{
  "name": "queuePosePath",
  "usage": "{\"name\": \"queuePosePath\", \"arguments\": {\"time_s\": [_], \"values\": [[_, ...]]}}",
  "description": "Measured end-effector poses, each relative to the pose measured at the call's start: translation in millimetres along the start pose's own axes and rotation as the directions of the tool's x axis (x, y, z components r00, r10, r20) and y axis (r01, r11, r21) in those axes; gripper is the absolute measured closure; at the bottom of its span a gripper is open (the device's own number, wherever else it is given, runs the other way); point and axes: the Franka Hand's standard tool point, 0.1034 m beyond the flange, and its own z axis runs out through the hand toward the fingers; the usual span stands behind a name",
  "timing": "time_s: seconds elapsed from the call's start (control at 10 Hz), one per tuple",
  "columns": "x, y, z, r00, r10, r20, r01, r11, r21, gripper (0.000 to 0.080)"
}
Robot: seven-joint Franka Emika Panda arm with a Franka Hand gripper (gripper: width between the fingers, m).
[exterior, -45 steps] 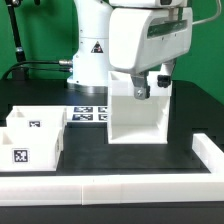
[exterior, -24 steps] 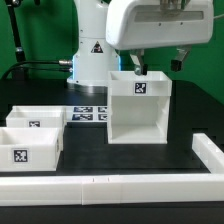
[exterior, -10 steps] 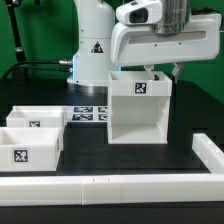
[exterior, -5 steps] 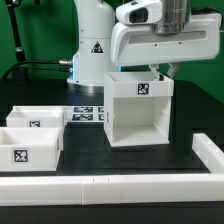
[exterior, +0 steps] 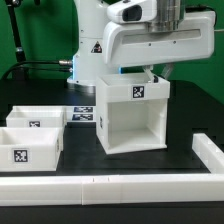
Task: Assemble drawer
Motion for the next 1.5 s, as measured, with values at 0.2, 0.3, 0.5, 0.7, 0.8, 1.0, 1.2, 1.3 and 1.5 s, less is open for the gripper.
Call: {"name": "queuePosePath", "arguments": {"time_s": [0.2, 0.3, 0.5, 0.7, 0.8, 1.0, 1.2, 1.3, 1.5], "values": [[36.8, 13.4, -4.3, 0.999, 0.011, -0.036, -0.01, 1.0, 0.003, 0.0762], [54.2, 18.7, -3.3, 0.998, 0.02, -0.051, -0.02, 1.0, 0.004, 0.0762], [83.6, 16.8, -3.6, 0.993, 0.03, -0.111, -0.03, 1.0, 0.003, 0.0761], [90.7, 12.7, -5.2, 0.989, 0.031, -0.146, -0.031, 1.0, 0.002, 0.0761], [91.0, 13.0, -5.7, 0.989, 0.033, -0.147, -0.033, 0.999, 0.002, 0.0761], [92.5, 11.7, -6.5, 0.976, 0.155, -0.151, -0.153, 0.988, 0.023, 0.0761], [94.1, 11.7, -6.7, 0.956, 0.25, -0.156, -0.247, 0.968, 0.04, 0.0761], [97.1, 13.5, -5.3, 0.934, 0.317, -0.165, -0.313, 0.948, 0.053, 0.0761], [112.6, 18.1, -8.4, 0.877, 0.448, -0.175, -0.44, 0.894, 0.087, 0.076]]}}
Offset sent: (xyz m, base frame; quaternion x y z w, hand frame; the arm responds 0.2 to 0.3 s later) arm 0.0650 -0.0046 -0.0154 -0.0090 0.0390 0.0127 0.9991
